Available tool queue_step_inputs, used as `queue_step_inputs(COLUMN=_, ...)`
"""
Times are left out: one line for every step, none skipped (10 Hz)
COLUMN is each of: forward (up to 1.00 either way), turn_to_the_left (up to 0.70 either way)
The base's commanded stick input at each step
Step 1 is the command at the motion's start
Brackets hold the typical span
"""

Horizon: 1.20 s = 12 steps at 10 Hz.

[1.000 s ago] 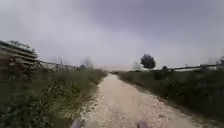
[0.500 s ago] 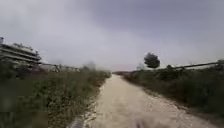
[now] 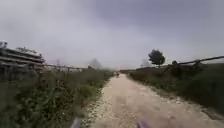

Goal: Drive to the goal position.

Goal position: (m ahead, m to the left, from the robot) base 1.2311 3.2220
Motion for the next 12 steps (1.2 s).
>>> queue_step_inputs(forward=1.0, turn_to_the_left=0.0)
queue_step_inputs(forward=1.0, turn_to_the_left=0.0)
queue_step_inputs(forward=1.0, turn_to_the_left=0.0)
queue_step_inputs(forward=1.0, turn_to_the_left=-0.05)
queue_step_inputs(forward=1.0, turn_to_the_left=-0.23)
queue_step_inputs(forward=1.0, turn_to_the_left=-0.4)
queue_step_inputs(forward=1.0, turn_to_the_left=0.0)
queue_step_inputs(forward=1.0, turn_to_the_left=0.0)
queue_step_inputs(forward=1.0, turn_to_the_left=0.0)
queue_step_inputs(forward=1.0, turn_to_the_left=0.0)
queue_step_inputs(forward=1.0, turn_to_the_left=0.0)
queue_step_inputs(forward=1.0, turn_to_the_left=0.0)
